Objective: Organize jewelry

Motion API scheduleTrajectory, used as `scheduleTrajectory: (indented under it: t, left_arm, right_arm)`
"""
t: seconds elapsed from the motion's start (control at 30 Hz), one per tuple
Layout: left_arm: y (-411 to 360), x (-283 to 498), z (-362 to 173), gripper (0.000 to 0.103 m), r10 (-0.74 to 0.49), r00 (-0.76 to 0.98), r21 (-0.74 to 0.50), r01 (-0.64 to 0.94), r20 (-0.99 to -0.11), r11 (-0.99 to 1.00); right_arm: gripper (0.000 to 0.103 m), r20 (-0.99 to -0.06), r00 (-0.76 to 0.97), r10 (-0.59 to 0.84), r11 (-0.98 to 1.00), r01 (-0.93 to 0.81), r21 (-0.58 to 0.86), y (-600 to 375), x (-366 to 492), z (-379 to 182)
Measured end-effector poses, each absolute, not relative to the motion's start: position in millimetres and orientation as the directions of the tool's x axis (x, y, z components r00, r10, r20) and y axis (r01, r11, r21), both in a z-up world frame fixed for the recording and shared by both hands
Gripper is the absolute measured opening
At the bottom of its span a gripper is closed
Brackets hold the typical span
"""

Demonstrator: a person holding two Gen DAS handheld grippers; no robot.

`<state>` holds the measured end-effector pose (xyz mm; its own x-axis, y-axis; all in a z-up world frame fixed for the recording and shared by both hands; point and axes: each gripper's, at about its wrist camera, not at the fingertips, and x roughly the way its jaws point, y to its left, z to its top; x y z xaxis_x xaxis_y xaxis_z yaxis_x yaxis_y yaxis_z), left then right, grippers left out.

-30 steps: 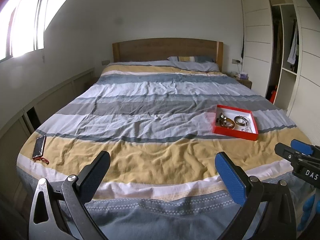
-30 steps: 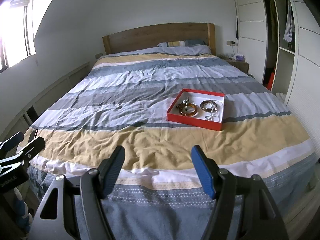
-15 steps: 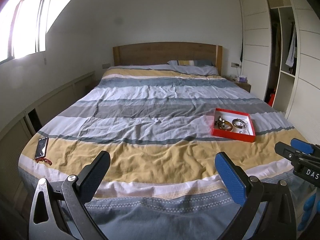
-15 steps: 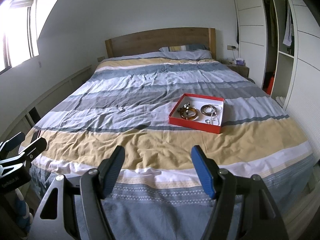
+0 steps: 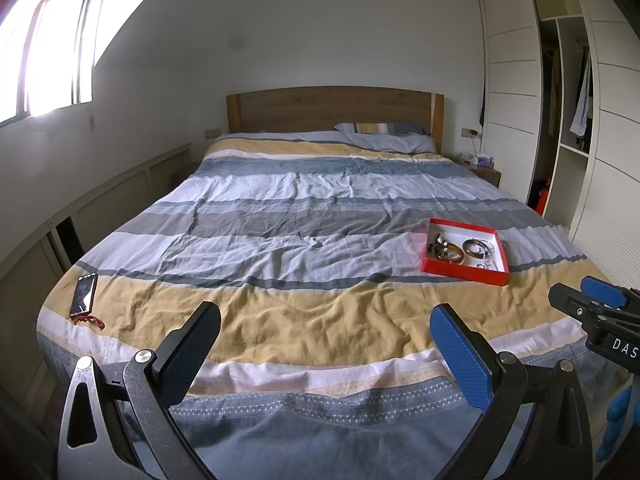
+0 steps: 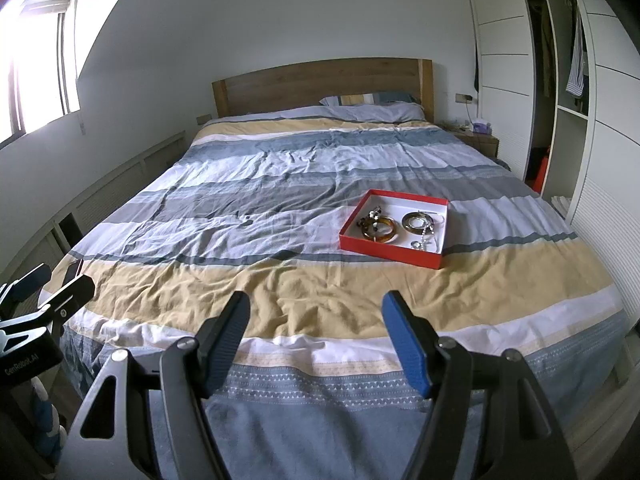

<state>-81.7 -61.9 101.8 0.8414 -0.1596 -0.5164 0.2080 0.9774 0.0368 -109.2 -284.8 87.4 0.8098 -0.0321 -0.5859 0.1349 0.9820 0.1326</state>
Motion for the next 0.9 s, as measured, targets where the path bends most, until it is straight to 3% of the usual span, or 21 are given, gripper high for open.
scheduleTrajectory:
  t: [0.9]
  left_arm:
    - [-66.6,-87.0,98.4,0.102,-0.160,0.832,0.037,0.211,-0.532,0.977]
  right_arm:
    - [0.067,-0.586,0.810,-0.032,0.982,0.134,0.131,-284.9,-110.7,87.9]
